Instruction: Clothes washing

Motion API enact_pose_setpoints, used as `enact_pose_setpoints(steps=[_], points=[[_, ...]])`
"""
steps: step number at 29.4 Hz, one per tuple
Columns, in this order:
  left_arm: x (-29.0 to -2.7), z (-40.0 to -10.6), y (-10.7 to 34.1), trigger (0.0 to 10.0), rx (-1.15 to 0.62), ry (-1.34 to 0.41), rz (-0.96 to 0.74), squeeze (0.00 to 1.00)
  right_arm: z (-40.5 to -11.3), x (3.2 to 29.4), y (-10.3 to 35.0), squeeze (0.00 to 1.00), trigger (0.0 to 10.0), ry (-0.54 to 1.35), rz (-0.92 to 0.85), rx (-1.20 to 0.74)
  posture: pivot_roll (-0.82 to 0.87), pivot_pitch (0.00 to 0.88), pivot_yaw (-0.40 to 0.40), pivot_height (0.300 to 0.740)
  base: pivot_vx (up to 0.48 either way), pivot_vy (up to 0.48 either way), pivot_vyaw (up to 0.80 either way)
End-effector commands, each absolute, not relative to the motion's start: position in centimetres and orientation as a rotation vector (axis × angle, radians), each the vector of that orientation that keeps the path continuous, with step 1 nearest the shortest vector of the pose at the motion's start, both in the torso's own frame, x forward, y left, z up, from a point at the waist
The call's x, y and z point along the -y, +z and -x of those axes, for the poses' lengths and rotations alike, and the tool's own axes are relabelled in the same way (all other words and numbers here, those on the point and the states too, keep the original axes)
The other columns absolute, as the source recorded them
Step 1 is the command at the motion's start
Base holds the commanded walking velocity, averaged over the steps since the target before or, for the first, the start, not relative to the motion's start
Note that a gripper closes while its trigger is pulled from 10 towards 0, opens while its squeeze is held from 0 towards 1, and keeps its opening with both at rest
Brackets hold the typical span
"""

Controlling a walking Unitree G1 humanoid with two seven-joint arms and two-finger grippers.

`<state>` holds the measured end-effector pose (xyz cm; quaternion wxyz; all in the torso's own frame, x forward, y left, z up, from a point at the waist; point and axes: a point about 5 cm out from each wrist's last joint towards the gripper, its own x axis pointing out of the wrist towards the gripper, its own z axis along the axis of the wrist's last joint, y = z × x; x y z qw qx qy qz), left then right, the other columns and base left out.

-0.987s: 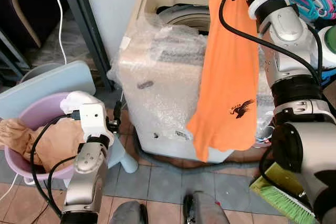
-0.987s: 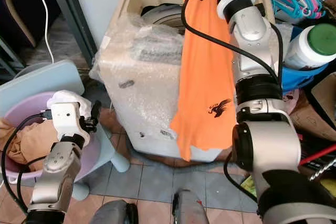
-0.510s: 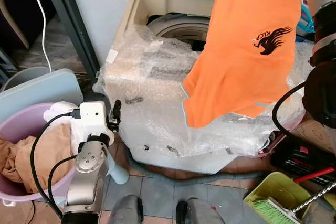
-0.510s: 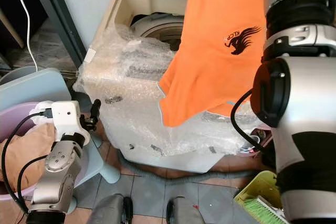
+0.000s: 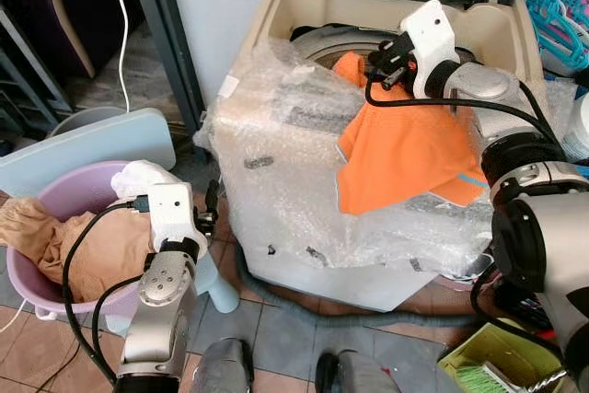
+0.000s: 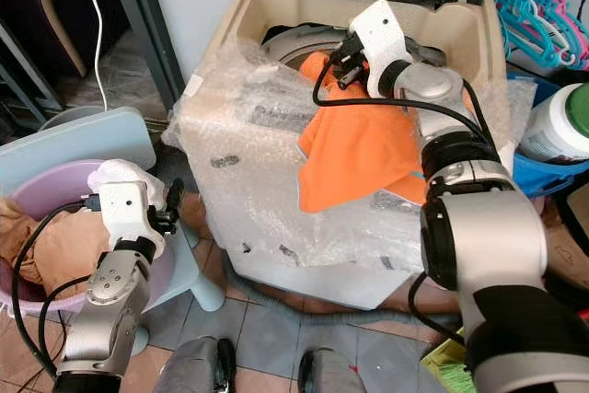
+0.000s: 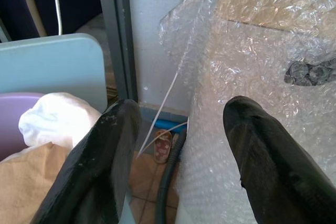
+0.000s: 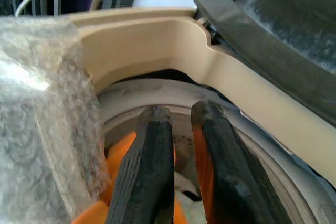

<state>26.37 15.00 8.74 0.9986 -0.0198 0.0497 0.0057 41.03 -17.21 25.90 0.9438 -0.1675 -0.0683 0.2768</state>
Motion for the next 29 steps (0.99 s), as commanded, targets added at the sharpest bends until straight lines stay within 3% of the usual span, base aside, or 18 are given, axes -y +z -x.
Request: enact_pose_setpoints(steps=[1, 12, 15, 16, 17, 18, 23, 29], points=[[-15.0, -26.2, 8.4, 10.0, -0.121, 0.017, 0.025, 0.00, -40.6, 17.7, 26.0, 1.00, 10.0, 0.565, 0.300, 0.202, 0.06, 0.105, -0.022, 0.740, 0.000, 0.000, 0.00], [-15.4, -25.6, 8.2, 10.0, -0.131, 0.027, 0.011, 0.00, -36.4, 17.5, 22.2, 1.00, 10.0, 0.508, 0.249, 0.334, 0.06, 0.115, -0.012, 0.740, 0.000, 0.000, 0.00], [-15.6, -25.6, 8.1, 10.0, -0.134, 0.025, 0.005, 0.00, -35.1, 18.5, 22.2, 1.00, 10.0, 0.601, 0.164, 0.295, 0.04, 0.121, -0.005, 0.740, 0.000, 0.000, 0.00], [-15.5, -25.7, 8.1, 10.0, -0.137, 0.020, 0.003, 0.00, -34.5, 19.7, 22.1, 0.65, 10.0, 0.639, 0.158, 0.267, 0.03, 0.125, -0.001, 0.740, 0.000, 0.000, 0.00], [-15.5, -25.7, 8.1, 10.0, -0.137, 0.020, 0.003, 0.00, -34.5, 19.7, 22.1, 0.65, 10.0, 0.639, 0.158, 0.267, 0.03, 0.125, -0.001, 0.740, 0.000, 0.000, 0.00], [-15.3, -25.8, 8.1, 10.0, -0.138, 0.010, 0.003, 0.00, -34.3, 21.0, 21.8, 0.00, 10.0, 0.617, 0.241, 0.245, 0.02, 0.129, 0.001, 0.740, 0.000, 0.000, 0.00], [-15.0, -25.8, 8.1, 10.0, -0.137, 0.001, 0.007, 0.00, -33.1, 21.7, 21.6, 0.00, 10.0, 0.653, 0.353, 0.234, 0.01, 0.132, 0.003, 0.740, 0.000, 0.000, 0.00], [-15.1, -25.8, 8.0, 10.0, -0.146, -0.001, 0.004, 0.00, -29.6, 22.1, 19.6, 0.00, 10.0, 0.895, 0.526, 0.045, 0.01, 0.136, 0.010, 0.740, 0.000, 0.000, 0.00]])
